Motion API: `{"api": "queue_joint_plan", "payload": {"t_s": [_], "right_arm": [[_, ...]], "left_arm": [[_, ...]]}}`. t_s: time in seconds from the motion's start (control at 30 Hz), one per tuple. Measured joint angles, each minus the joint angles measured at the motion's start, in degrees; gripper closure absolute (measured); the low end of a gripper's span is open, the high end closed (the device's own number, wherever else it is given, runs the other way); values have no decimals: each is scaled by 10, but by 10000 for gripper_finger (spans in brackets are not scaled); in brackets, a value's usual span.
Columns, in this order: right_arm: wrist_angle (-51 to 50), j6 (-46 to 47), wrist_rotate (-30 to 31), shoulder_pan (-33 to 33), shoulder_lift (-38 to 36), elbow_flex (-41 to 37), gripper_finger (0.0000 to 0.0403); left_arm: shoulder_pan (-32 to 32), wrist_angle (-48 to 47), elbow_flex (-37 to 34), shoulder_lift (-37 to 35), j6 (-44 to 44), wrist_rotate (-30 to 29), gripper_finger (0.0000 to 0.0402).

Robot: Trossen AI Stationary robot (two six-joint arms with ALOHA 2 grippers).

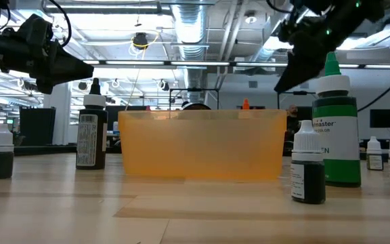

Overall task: Pick & Place food coloring
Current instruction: Put the large red food coloring bottle into the orange bin

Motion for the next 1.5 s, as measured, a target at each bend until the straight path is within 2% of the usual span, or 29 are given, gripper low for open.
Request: {"api": "queue_joint_plan", "payload": {"t_s": [0.17, 0.43, 0.7, 0.93, 1.1, 1.33, 1.5], "right_arm": [[55, -25, 3, -24, 8, -33, 285], [52, -91, 3, -54, 51, -36, 285], [58, -65, 0, -71, 70, -35, 285], [64, -80, -6, -69, 68, -35, 281], [73, -95, -45, -68, 68, -35, 250], [88, -95, -42, -70, 68, -35, 179], [111, -95, -32, -70, 68, -35, 153]], "left_arm": [[0, 0, 0, 0, 0, 0, 309], [0, 1, 0, 0, 0, 0, 309], [0, 1, 0, 0, -1, 0, 309], [0, 1, 0, 0, -1, 0, 309], [0, 1, 0, 0, -1, -1, 309], [0, 1, 0, 0, -1, -1, 309], [0, 1, 0, 0, -1, -2, 309]]}}
